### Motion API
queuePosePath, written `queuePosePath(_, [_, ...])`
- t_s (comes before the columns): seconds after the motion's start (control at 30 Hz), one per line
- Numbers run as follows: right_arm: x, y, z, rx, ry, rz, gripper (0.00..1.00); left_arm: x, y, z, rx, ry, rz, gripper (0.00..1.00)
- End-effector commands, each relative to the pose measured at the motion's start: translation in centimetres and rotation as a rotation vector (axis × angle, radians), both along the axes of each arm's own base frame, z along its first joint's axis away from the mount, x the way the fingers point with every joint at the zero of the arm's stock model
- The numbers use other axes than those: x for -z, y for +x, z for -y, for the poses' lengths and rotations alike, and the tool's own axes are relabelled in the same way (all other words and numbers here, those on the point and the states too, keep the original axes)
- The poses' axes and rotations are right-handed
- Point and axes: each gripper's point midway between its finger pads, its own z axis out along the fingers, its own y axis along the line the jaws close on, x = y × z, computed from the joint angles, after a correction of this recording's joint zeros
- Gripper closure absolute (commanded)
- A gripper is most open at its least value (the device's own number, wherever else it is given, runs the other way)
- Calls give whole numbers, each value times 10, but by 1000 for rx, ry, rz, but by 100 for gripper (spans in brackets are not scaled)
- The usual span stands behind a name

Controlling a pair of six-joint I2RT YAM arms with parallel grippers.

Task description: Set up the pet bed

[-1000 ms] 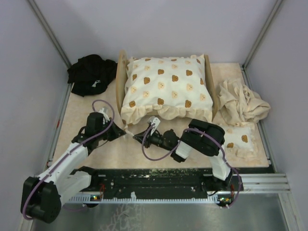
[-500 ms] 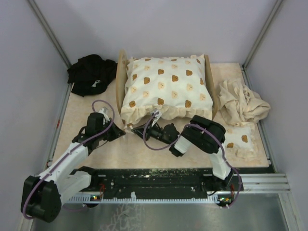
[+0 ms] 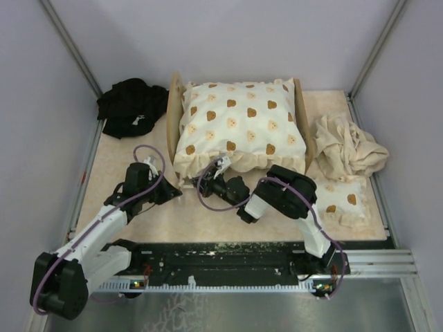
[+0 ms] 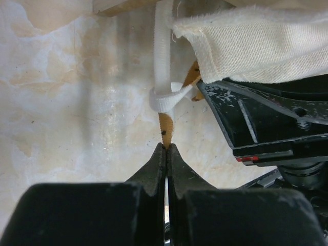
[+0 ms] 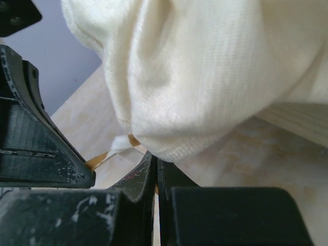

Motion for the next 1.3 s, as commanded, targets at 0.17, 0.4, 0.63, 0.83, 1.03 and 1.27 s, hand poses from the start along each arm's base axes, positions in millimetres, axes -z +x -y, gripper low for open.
queuePosePath(0.17, [9,-2,-10,65,40,-23,100,-15,5,4,7,-34,33,100])
queuePosePath(0.4, [-1,7,-17,88,75,66,100,-17,5,5,4,-40,34,100])
queuePosePath(0.63, [-32,16,-18,89,98,315,100,-24,-2,10,31,-75,16,100])
queuePosePath(0.83, [-55,18,-15,64,54,465,100,-20,-9,10,41,-80,-2,100])
queuePosePath(1.03, [-66,17,-11,58,37,527,100,-9,-6,6,32,-50,-19,100])
queuePosePath(1.27, [-68,14,-9,73,42,514,100,-1,-4,7,34,-44,-40,100])
